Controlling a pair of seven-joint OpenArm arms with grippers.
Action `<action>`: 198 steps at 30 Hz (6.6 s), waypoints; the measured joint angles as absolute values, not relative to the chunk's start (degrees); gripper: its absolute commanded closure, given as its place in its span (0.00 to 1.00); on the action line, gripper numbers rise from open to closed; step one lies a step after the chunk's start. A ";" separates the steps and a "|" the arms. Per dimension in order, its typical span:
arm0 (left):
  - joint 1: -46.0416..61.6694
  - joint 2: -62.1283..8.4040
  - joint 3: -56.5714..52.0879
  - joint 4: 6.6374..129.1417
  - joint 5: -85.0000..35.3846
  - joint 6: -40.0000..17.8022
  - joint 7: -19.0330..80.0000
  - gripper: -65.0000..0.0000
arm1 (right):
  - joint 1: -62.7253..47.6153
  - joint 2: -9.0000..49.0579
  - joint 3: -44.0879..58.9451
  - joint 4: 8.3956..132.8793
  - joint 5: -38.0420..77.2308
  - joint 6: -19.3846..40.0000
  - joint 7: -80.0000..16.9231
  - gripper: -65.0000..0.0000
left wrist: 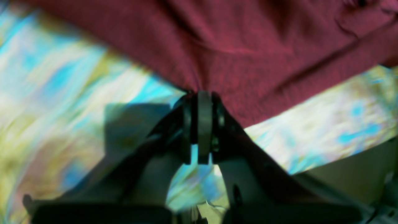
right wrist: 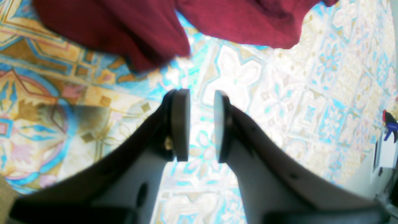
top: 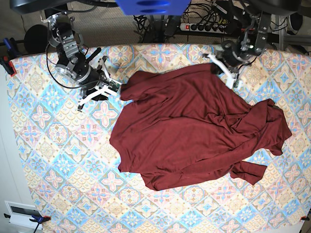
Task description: Layout the t-shirt on the table in an organized manner, then fold the t-shirt properly
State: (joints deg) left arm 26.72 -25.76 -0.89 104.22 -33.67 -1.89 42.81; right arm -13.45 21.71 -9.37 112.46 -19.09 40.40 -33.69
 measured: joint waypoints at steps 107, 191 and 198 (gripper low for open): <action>28.88 -23.94 -13.47 104.18 -33.19 -1.56 49.34 0.99 | 13.61 4.32 8.73 71.53 20.73 39.88 -47.66 1.00; 28.42 -26.52 -9.43 108.05 -40.88 -1.50 51.90 0.69 | 10.79 15.05 -25.04 81.01 -16.51 40.34 -24.88 0.68; 28.45 -26.50 -9.43 108.05 -40.93 -1.52 51.90 0.69 | 11.99 15.07 -25.02 78.56 -15.86 40.53 -23.53 0.71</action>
State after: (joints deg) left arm 28.45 -26.50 -9.43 108.05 -40.93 -1.52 51.90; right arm 11.99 15.07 -25.02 78.56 -15.86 40.53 -23.53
